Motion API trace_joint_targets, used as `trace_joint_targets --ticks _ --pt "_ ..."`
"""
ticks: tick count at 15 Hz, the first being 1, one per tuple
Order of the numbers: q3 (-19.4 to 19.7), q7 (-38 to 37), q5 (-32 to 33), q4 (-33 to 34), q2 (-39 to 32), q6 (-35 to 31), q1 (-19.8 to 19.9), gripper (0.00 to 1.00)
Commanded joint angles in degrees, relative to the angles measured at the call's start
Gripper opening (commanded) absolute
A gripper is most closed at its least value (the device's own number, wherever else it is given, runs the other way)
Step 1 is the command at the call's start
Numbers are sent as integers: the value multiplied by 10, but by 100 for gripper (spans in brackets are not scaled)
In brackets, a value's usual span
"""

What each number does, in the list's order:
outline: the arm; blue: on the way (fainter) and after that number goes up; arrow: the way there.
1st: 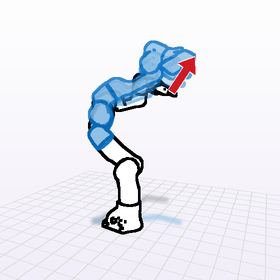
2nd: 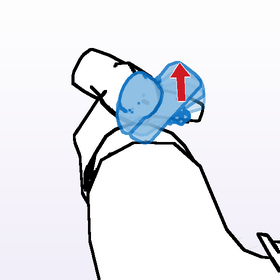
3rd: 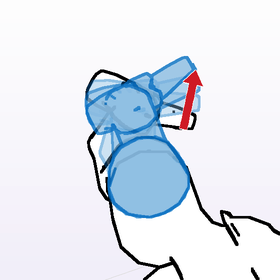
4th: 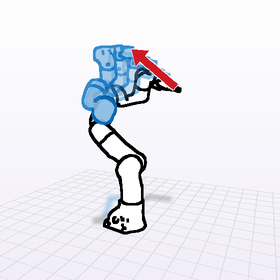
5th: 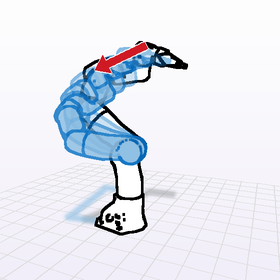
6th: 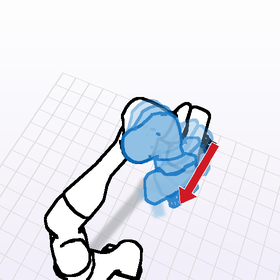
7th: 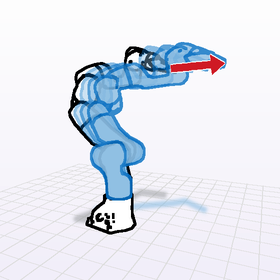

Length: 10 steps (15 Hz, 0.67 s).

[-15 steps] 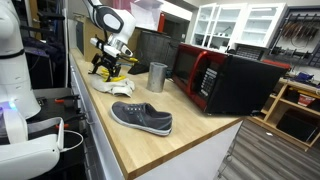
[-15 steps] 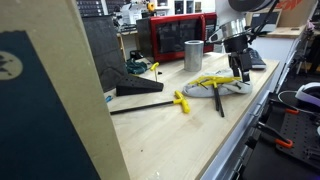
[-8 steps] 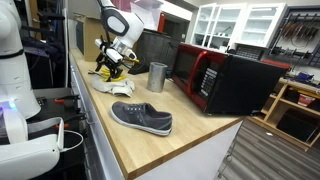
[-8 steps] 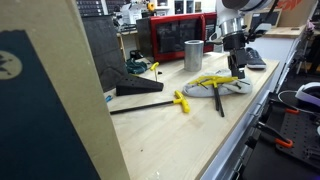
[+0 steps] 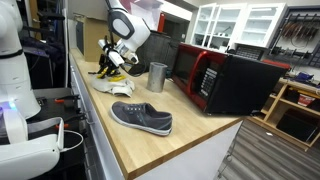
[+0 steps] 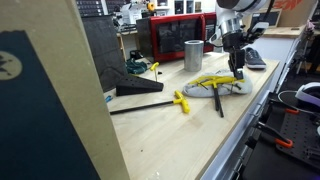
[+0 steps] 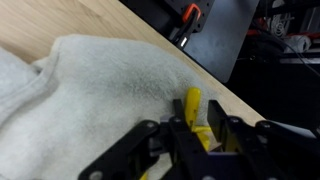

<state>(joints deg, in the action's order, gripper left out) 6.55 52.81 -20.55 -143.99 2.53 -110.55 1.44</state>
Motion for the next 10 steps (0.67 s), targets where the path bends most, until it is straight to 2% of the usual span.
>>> trace_joint_targets --ticks 1,2,4,7,10 --pt "-3 25 -20 24 -17 34 12 2" --pt "-3 25 -20 25 -19 35 13 0" --pt "-5 24 -19 27 -21 38 15 4" --pt "-7 23 -16 23 -11 34 14 4" --pt "-8 20 2 12 28 30 13 4"
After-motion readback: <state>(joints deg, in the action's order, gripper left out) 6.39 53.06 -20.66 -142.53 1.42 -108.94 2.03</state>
